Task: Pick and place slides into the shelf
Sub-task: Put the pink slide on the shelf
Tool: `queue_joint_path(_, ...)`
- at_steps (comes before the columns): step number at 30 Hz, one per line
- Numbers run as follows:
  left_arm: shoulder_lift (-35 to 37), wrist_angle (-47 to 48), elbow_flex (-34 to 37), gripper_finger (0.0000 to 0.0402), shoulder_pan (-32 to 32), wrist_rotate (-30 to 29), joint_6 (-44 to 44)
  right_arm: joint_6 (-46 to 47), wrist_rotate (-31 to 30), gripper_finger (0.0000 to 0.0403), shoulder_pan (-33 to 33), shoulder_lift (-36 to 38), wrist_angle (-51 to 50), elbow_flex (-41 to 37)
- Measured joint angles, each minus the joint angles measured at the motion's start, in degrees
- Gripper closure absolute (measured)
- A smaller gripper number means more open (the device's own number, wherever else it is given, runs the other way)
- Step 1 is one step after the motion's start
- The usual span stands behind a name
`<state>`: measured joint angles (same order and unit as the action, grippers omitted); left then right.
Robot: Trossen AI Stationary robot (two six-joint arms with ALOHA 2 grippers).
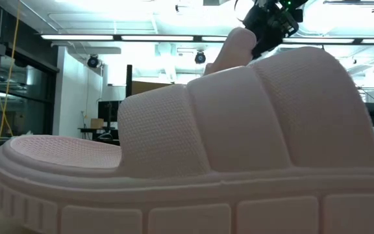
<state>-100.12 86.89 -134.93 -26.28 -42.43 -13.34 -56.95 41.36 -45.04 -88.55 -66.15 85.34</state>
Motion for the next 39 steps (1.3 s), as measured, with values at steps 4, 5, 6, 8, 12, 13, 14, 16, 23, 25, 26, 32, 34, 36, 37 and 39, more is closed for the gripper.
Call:
queue_joint_path(4, 0.00, 0.02, 0.00, 0.0245, 0.00, 0.84, -0.02, 0.83, -3.58, 0.0213, 0.86, 0.02, -0.88, 0.00)
queue_joint_path(5, 0.00, 0.02, 0.00, 0.0245, 0.01, 0.85, -0.02, 0.87, -3.72, 0.0212, 0.94, 0.02, -1.04, 0.00)
queue_joint_path(6, 0.00, 0.02, 0.00, 0.0245, 0.02, 0.85, -0.02, 0.92, -3.92, 0.0212, 1.11, 0.02, -1.18, 0.00)
queue_joint_path(8, 0.00, 0.02, 0.00, 0.0245, 0.00, 0.85, -0.02, 1.01, -4.72, 0.0212, 1.56, 0.02, -1.20, 0.00)
queue_joint_path(12, -0.01, 0.02, 0.00, 0.0245, 0.02, 0.85, -0.02, 2.94, -8.90, 0.0212, 2.24, 0.04, -1.38, 0.02)
queue_joint_path(13, -0.02, 0.02, 0.00, 0.0245, 0.01, 0.85, -0.02, 3.03, -9.72, 0.0212, 2.51, 0.04, -1.43, 0.02)
queue_joint_path(14, 0.00, 0.02, 0.00, 0.0245, 0.00, 0.87, -0.02, 3.11, -10.27, 0.0212, 2.80, 0.04, -1.41, 0.02)
queue_joint_path(16, -0.02, 0.02, 0.00, 0.0245, 0.00, 0.86, -0.02, 3.41, -11.17, 0.0212, 3.30, 0.04, -1.44, 0.02)
queue_joint_path(23, -0.02, 0.02, 0.00, 0.0245, 0.00, 0.87, -0.02, 6.12, -17.61, 0.0212, 5.40, 0.04, -1.66, 0.09)
queue_joint_path(25, -0.02, 0.01, 0.00, 0.0245, 0.02, 0.87, -0.02, 7.24, -18.31, 0.0212, 5.72, 0.08, -1.76, 0.11)
queue_joint_path(26, -0.02, 0.02, 0.00, 0.0245, 0.02, 0.87, -0.02, 7.89, -19.32, 0.0212, 5.90, 0.14, -1.96, 0.11)
queue_joint_path(32, -0.02, 0.07, 0.00, 0.0245, 0.02, 0.94, -0.04, 13.13, -33.40, 0.0213, 6.96, 0.54, -2.62, -0.02)
queue_joint_path(34, -0.02, 0.08, 0.00, 0.0245, 0.01, 0.96, -0.04, 13.54, -33.03, 0.0213, 7.07, 0.59, -2.62, 0.00)
queue_joint_path(36, -0.02, 0.09, 0.00, 0.0245, 0.02, 1.00, -0.02, 13.58, -31.93, 0.0213, 7.07, 0.68, -2.71, 0.00)
queue_joint_path(37, -0.02, 0.08, 0.00, 0.0245, 0.00, 1.00, -0.04, 13.68, -31.87, 0.0213, 7.05, 0.79, -2.76, 0.00)
queue_joint_path(39, -0.02, 0.09, 0.00, 0.0245, 0.00, 1.00, -0.07, 14.18, -31.31, 0.0213, 7.06, 0.85, -2.71, 0.00)
